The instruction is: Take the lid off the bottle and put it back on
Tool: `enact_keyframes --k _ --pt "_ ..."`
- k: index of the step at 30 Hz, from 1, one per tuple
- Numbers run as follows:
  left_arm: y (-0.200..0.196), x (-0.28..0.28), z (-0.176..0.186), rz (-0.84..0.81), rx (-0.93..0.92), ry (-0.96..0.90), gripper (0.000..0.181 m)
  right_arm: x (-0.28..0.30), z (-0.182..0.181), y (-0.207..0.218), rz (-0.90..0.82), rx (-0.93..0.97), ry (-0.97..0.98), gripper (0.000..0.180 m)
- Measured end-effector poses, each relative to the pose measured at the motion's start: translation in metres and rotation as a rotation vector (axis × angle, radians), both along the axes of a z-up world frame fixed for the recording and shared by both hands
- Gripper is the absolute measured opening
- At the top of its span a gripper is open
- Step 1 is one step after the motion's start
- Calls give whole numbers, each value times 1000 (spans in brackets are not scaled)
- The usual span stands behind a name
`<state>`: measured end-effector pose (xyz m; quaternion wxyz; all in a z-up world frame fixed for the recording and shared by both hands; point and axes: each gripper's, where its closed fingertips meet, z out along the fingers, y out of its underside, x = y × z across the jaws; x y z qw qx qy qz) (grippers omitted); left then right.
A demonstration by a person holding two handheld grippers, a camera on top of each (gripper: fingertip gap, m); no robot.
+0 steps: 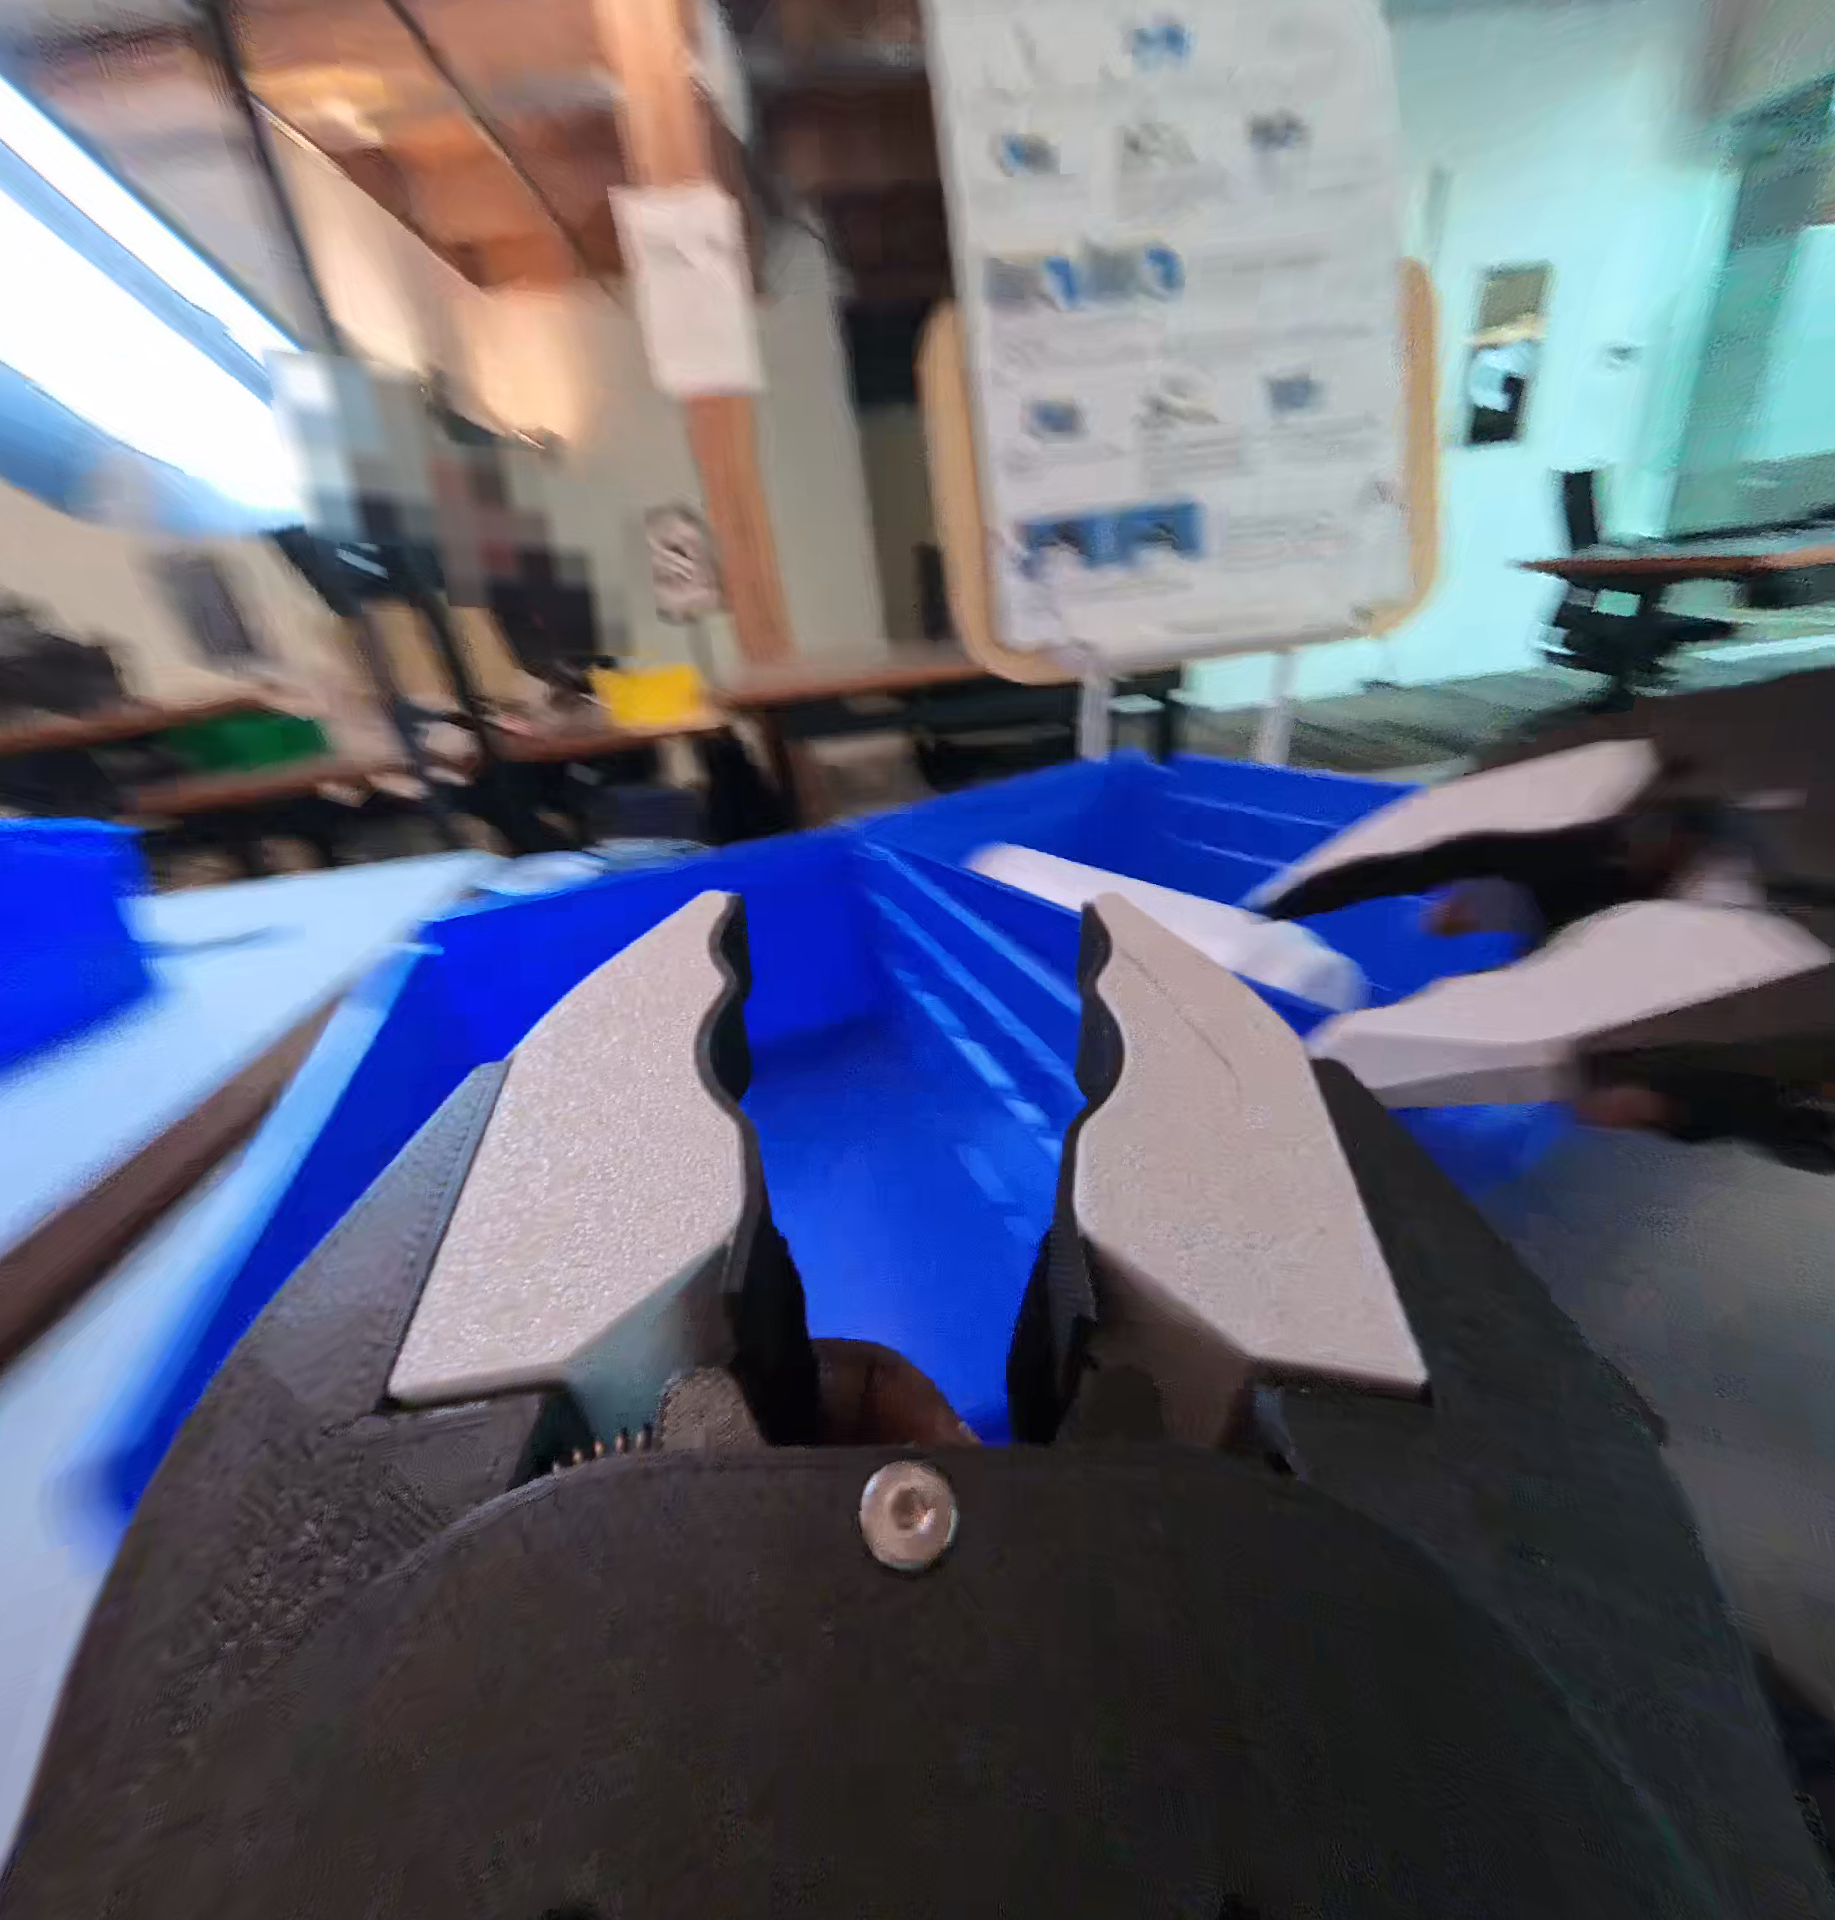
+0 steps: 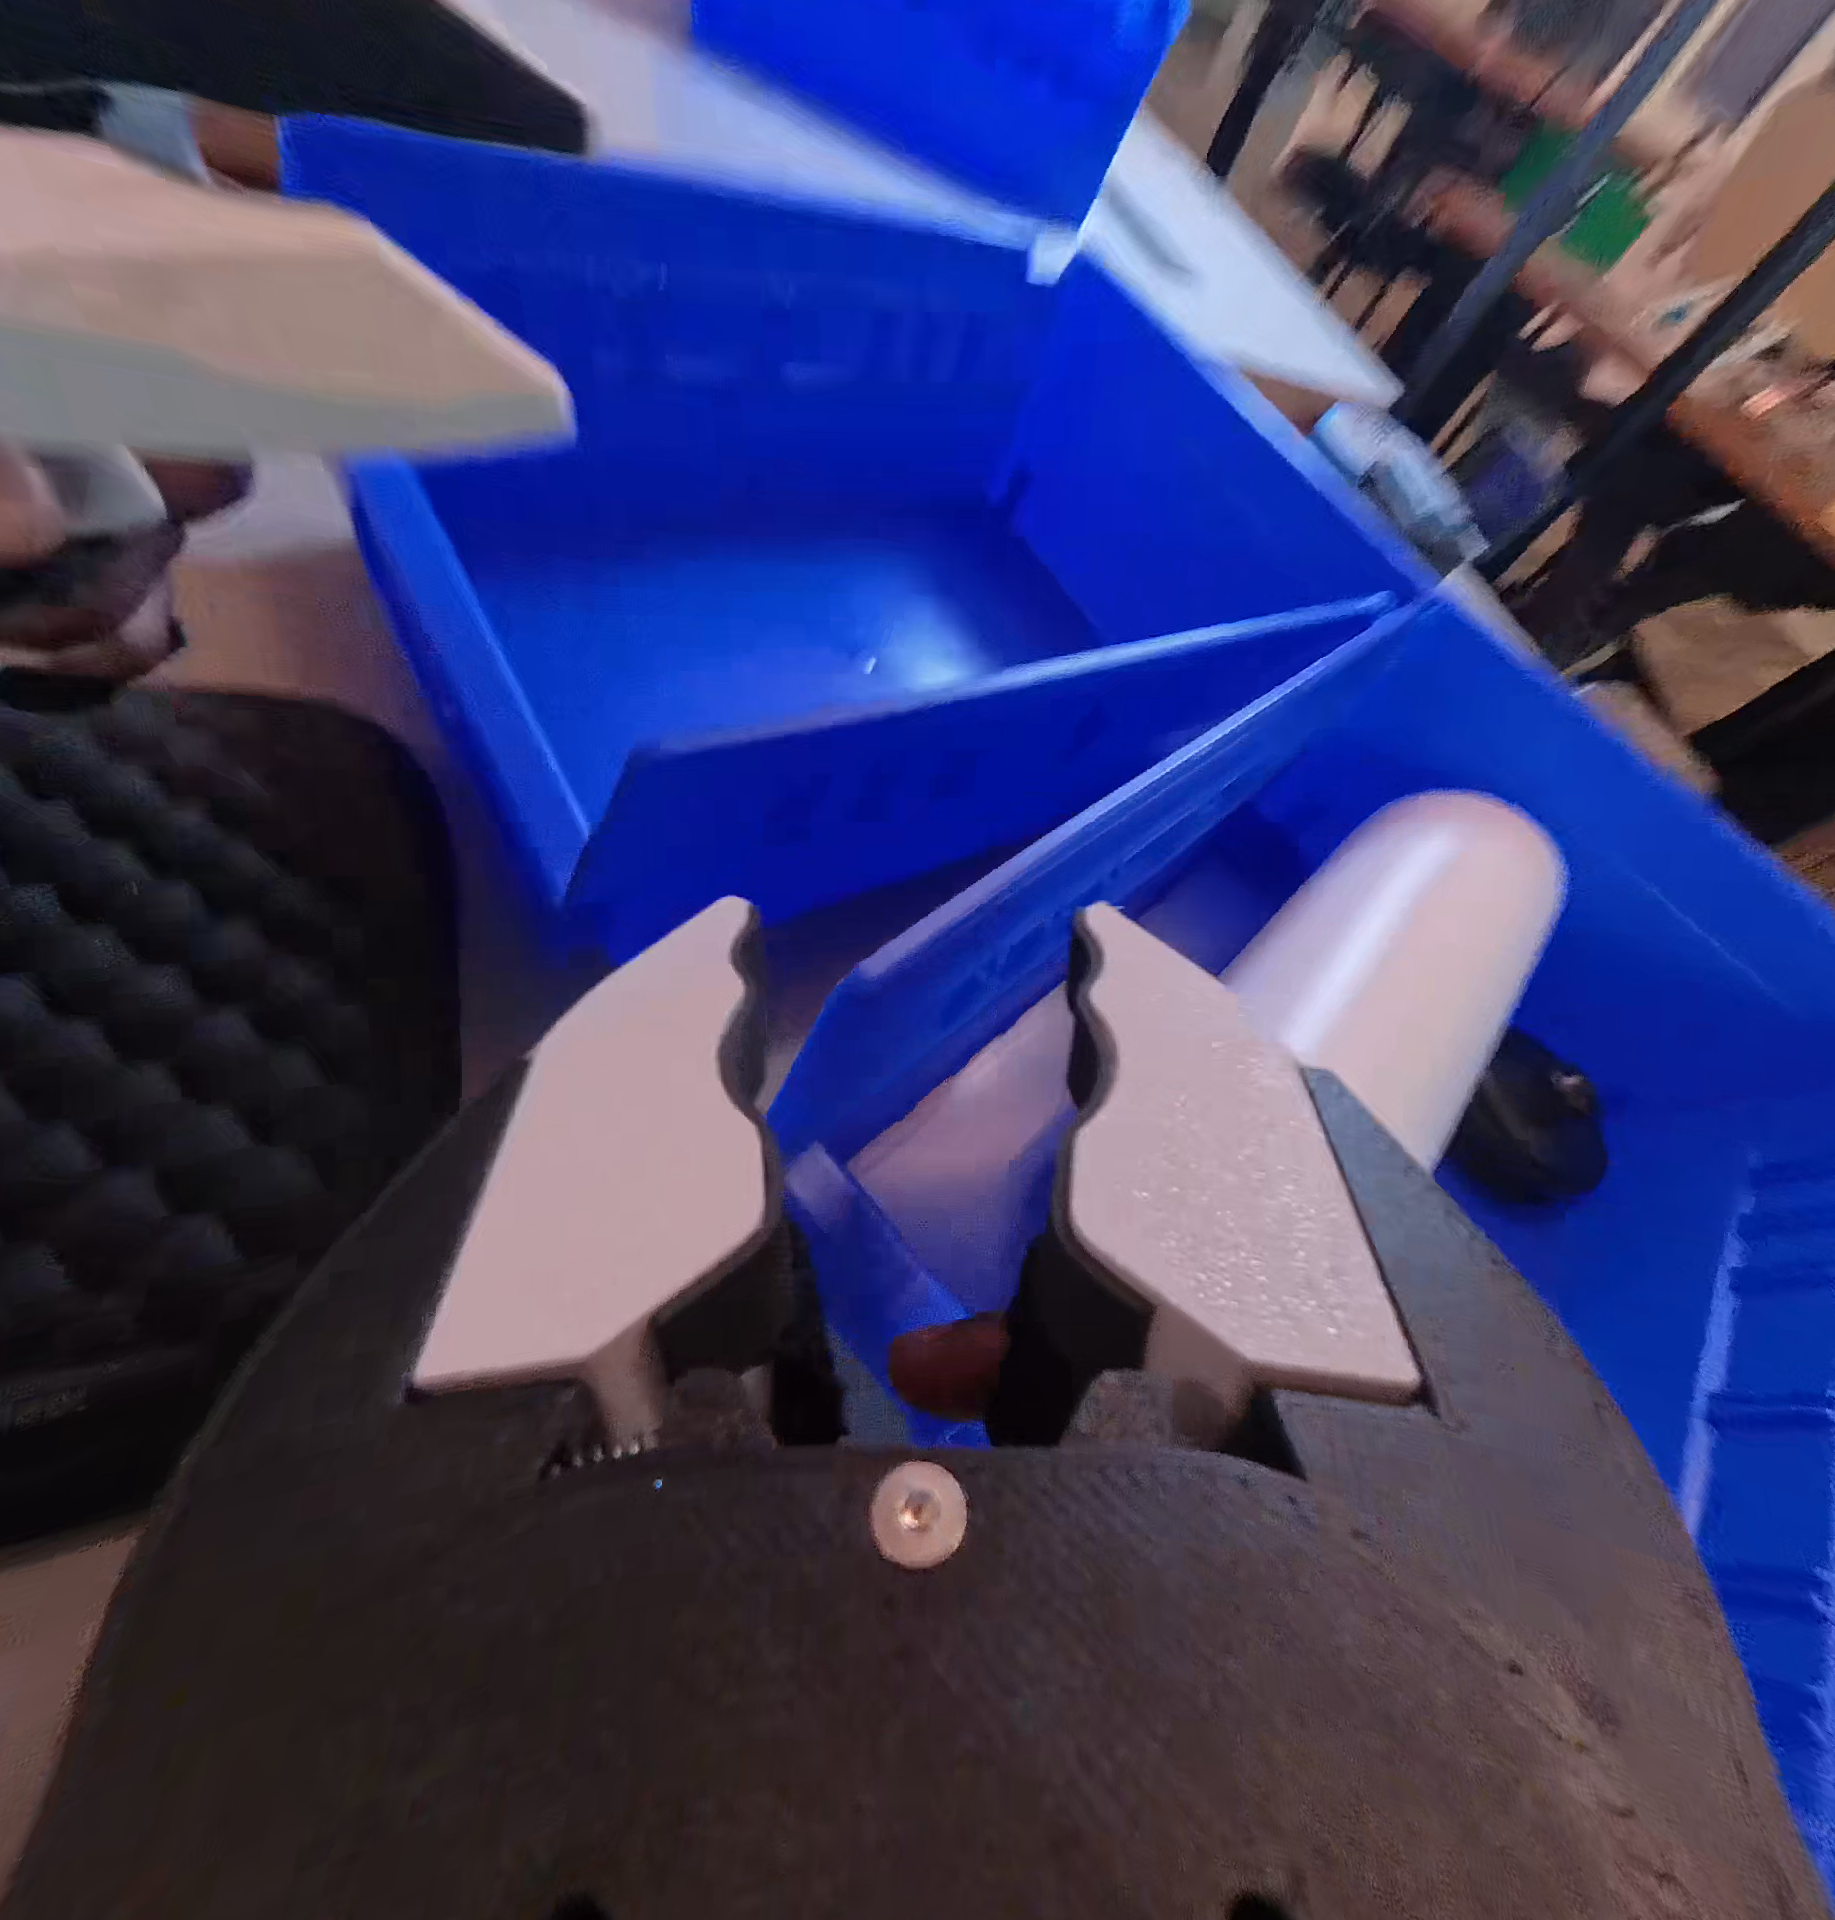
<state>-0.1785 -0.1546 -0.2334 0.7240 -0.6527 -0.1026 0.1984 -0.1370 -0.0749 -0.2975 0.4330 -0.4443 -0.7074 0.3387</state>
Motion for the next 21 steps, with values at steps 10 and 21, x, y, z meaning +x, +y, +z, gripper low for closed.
enact_keyframes --k 10,21 --pt "-108 -130 -58 294 -169 -187 88 1 3 -63 -129 -153 71 56" --pt "-91 -125 -66 330 -164 -57 4 -29 -23 -43 -204 9 0 20"
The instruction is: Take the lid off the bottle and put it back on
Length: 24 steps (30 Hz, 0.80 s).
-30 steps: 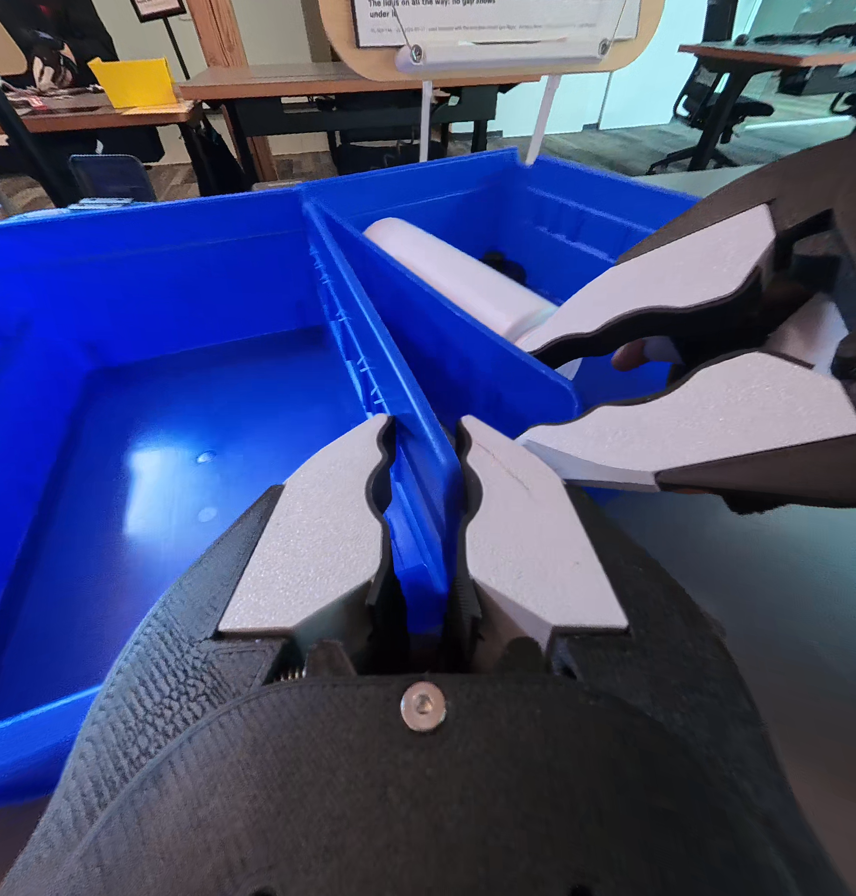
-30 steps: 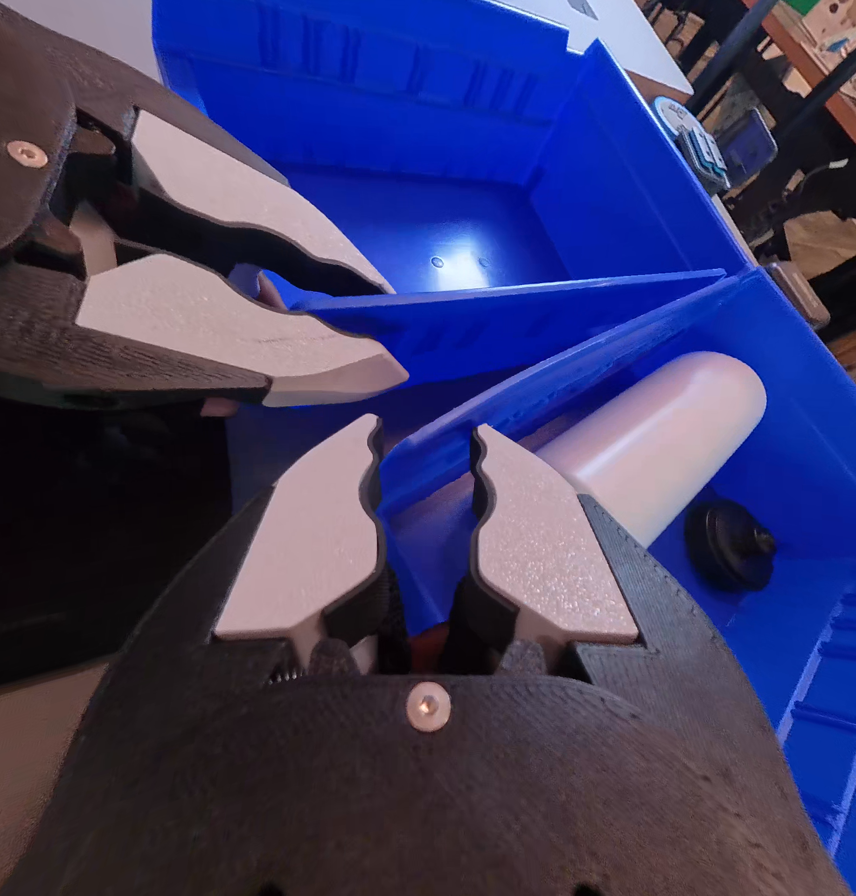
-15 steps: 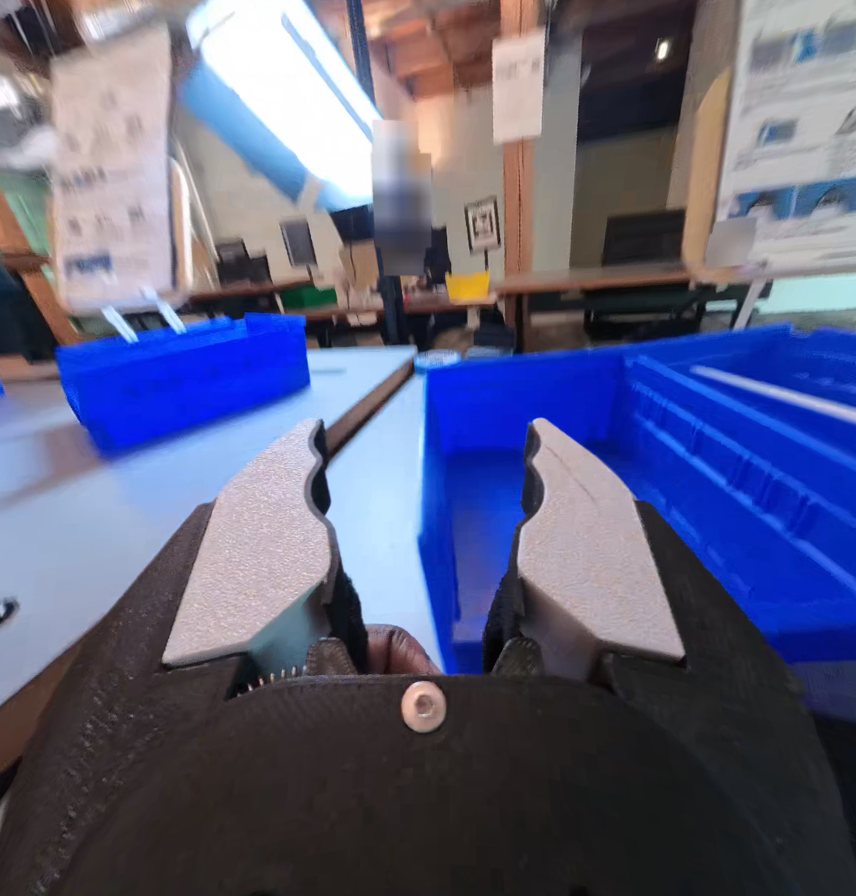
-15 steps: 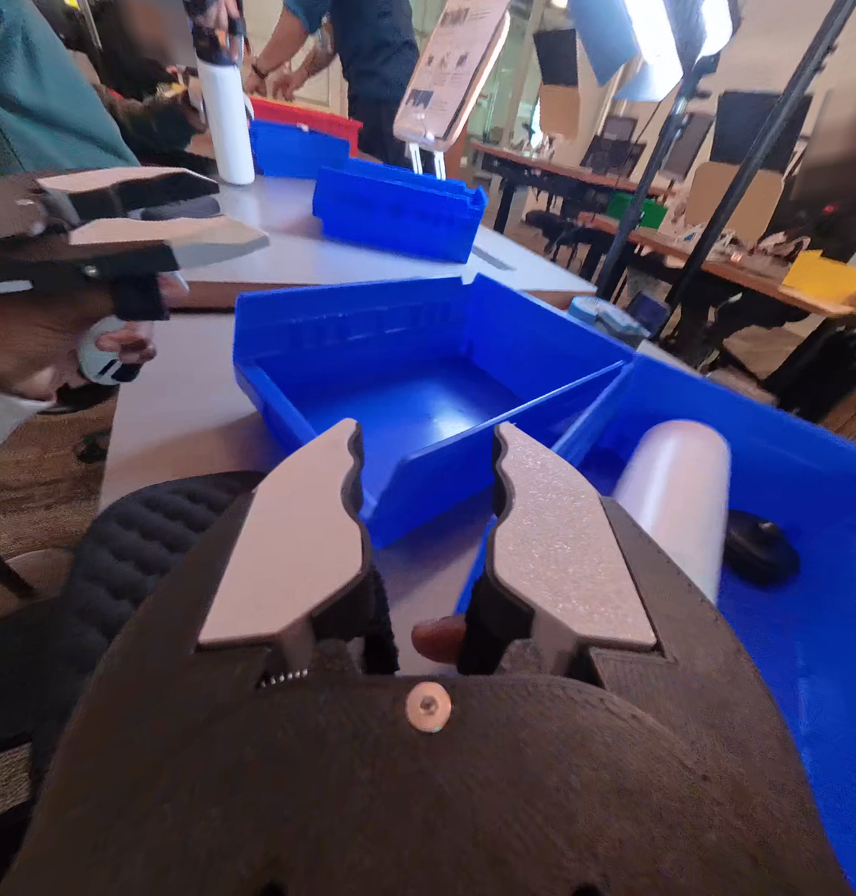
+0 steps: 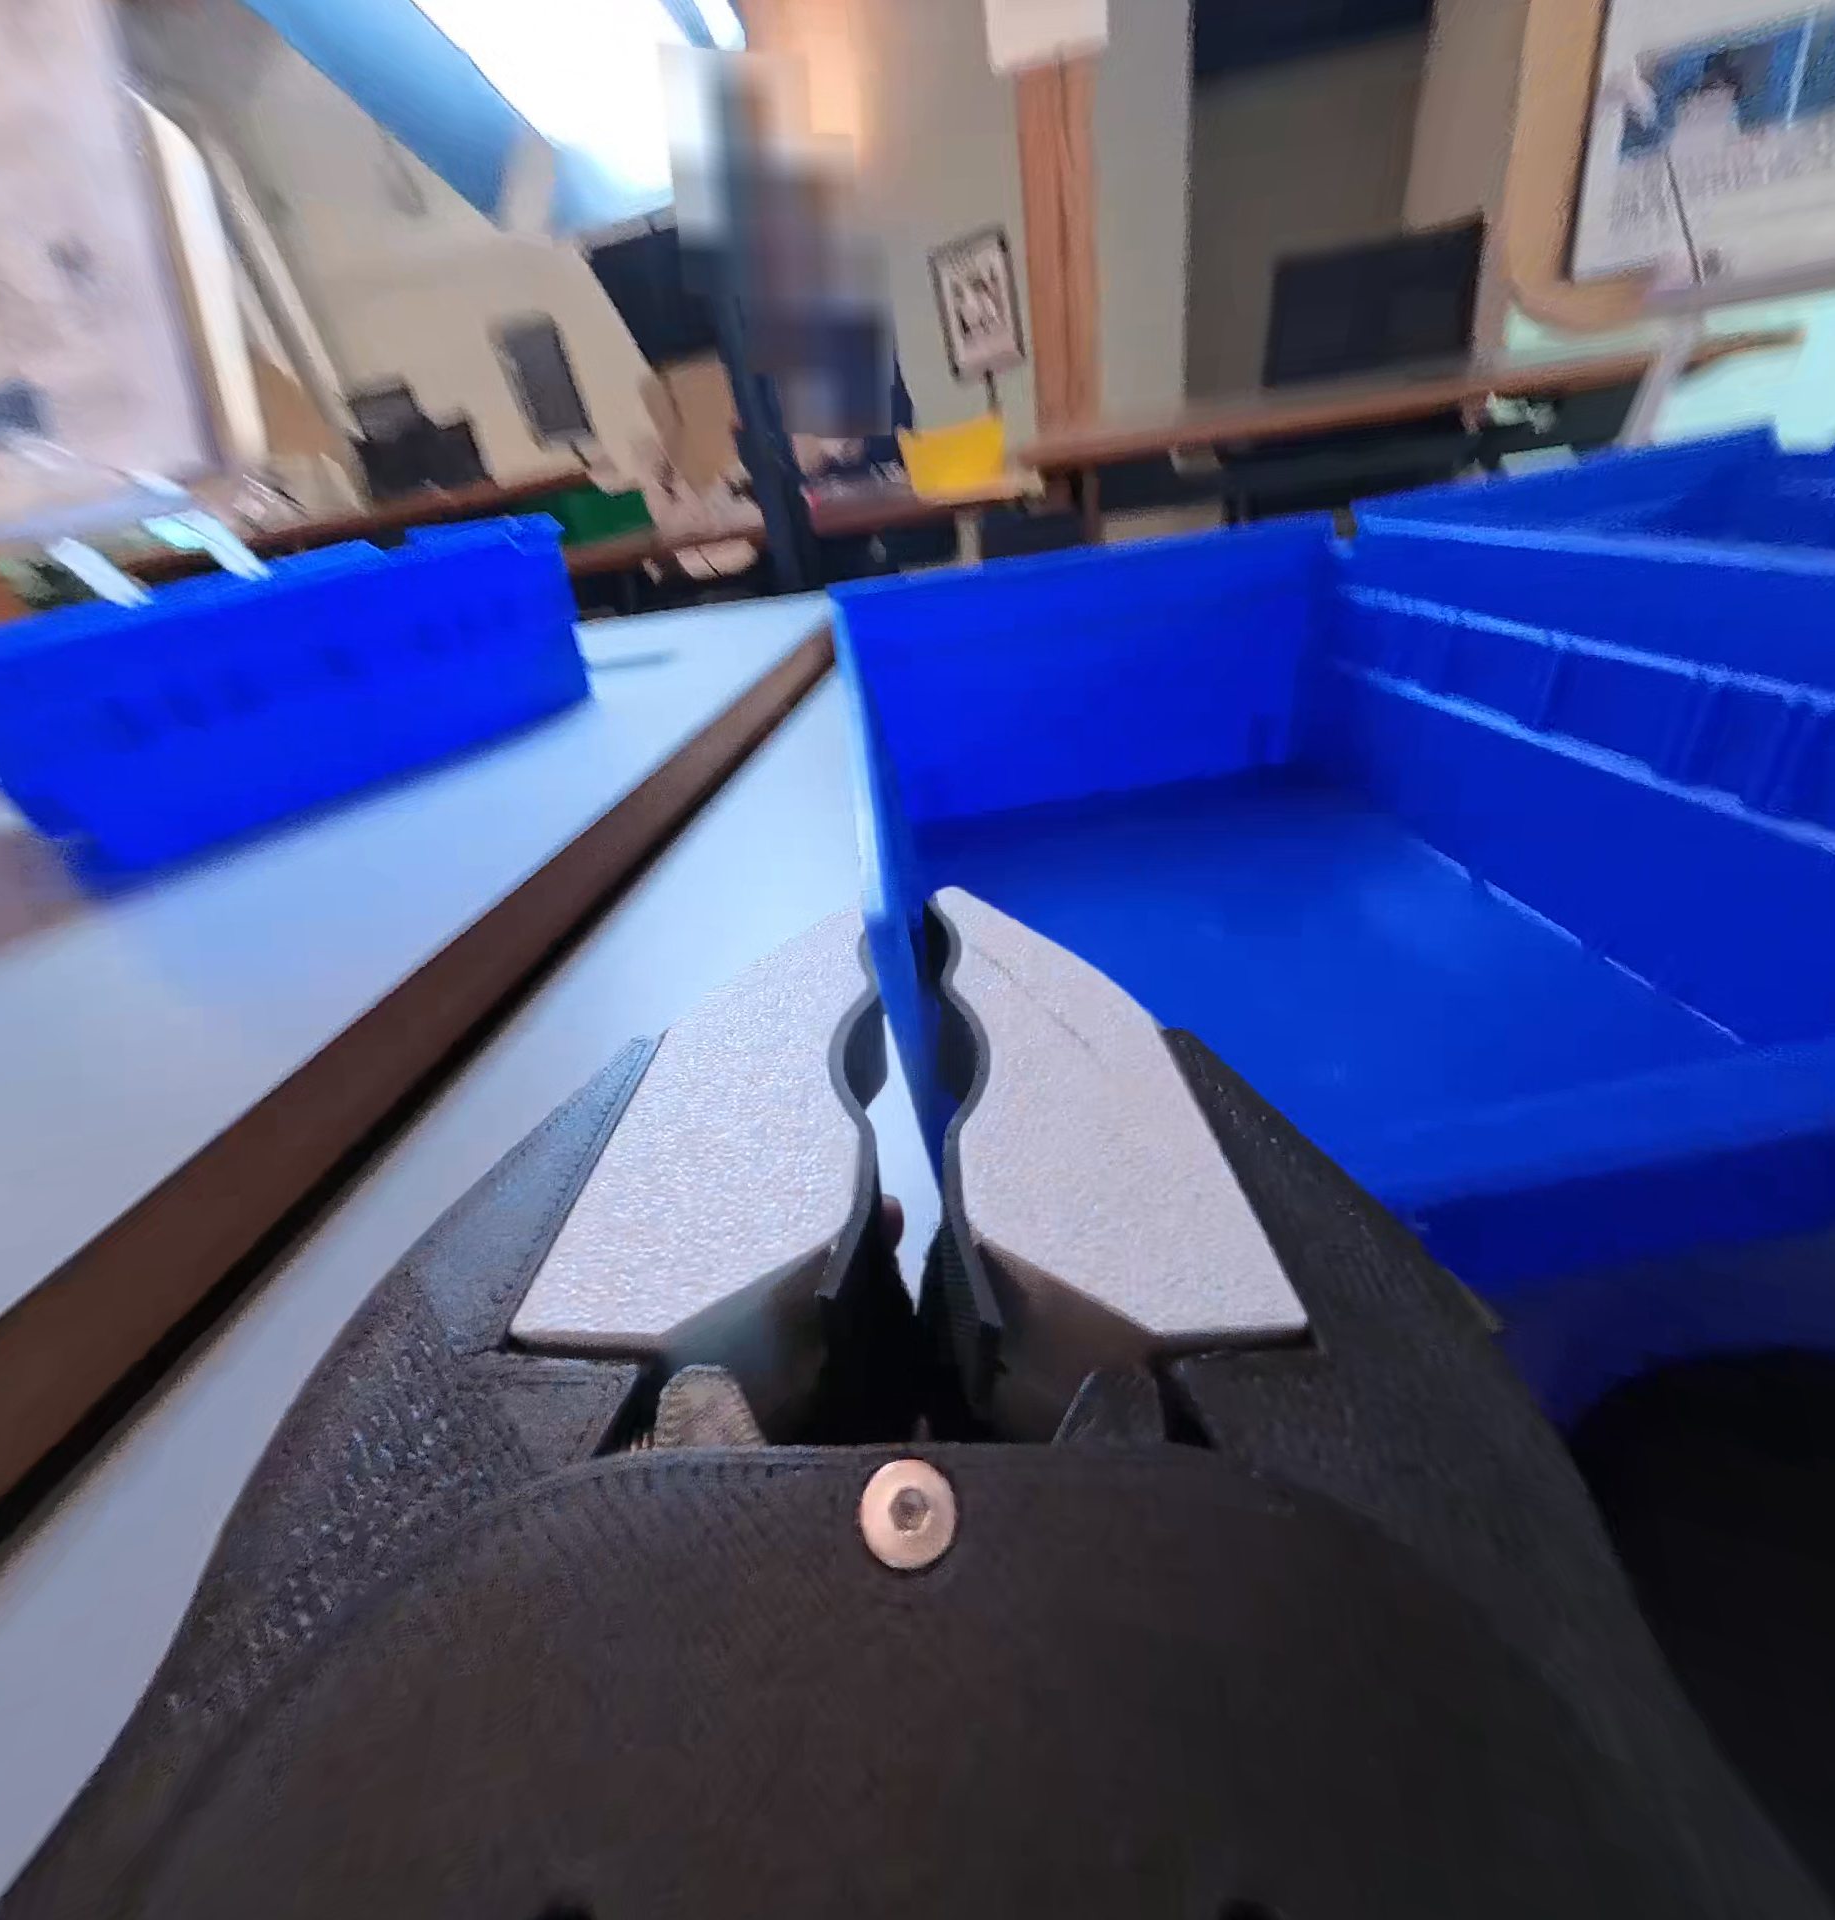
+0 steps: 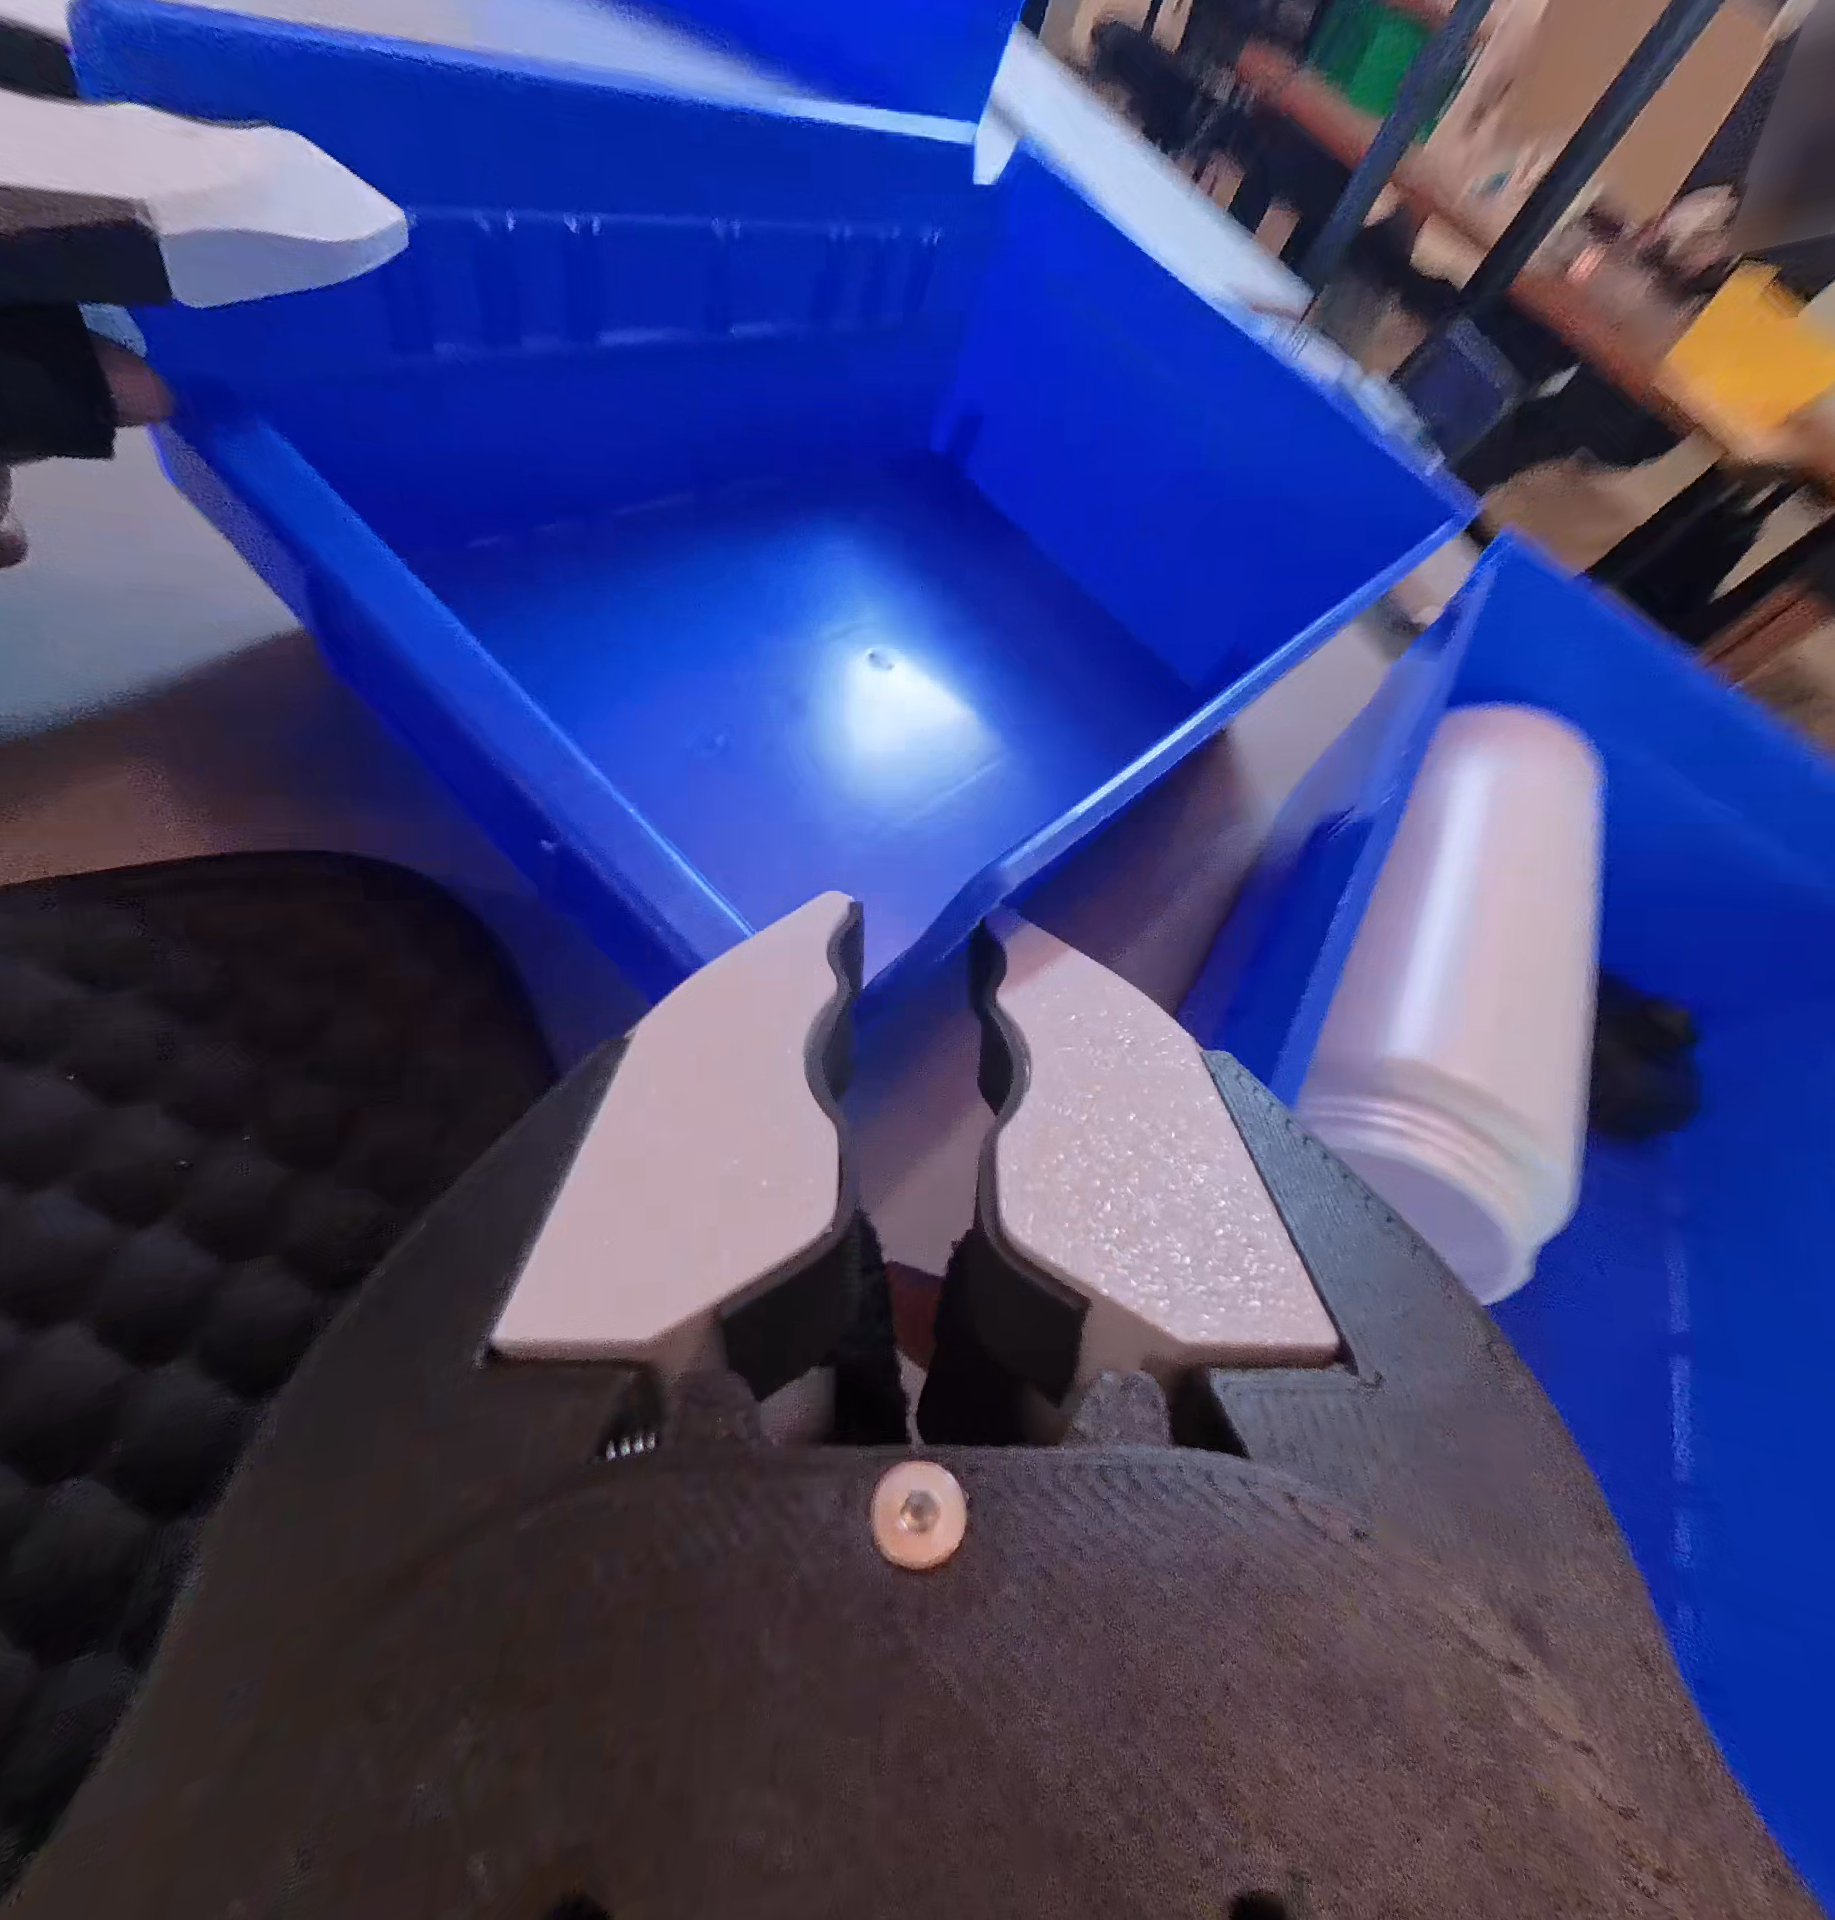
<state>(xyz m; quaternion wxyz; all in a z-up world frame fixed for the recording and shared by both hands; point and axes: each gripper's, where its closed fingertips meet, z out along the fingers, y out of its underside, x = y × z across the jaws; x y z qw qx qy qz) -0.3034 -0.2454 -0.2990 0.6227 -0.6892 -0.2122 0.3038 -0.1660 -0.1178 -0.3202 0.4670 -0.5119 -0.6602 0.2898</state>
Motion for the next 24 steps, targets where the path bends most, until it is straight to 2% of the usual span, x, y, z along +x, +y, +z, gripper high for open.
enact_keyframes --k 3,7,11,14,17,20,24 --pt "-12 14 32 30 194 60 3 7 24 -7 34 69 110 19" --pt "-19 45 96 3 401 226 4 29 78 -9 31 209 320 18" --pt "10 101 153 -146 531 341 8 85 137 12 -50 334 516 17" --pt "58 151 181 -313 593 361 10 145 166 46 -191 426 602 15" --pt "123 202 194 -467 566 345 11 211 179 88 -373 455 632 14" --pt "195 254 187 -604 462 286 11 279 179 133 -573 459 601 13" --pt "277 328 152 -758 318 168 11 366 156 186 -817 404 546 10"
